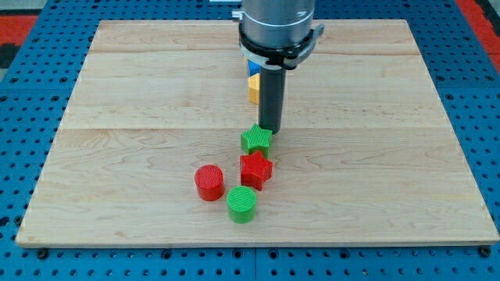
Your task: Move the green star to the top of the red circle
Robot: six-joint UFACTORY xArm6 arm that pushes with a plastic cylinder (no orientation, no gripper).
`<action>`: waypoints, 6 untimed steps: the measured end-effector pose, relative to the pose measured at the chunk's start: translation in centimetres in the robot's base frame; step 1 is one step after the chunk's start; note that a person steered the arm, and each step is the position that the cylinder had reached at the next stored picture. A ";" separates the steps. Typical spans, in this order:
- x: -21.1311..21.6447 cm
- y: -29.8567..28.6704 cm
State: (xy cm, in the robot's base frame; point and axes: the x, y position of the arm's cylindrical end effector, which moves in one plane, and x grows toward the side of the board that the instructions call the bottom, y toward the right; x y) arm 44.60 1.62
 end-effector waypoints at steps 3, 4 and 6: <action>-0.3 5.7; 0.5 5.7; 2.5 3.4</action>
State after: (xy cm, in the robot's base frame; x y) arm 47.07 5.07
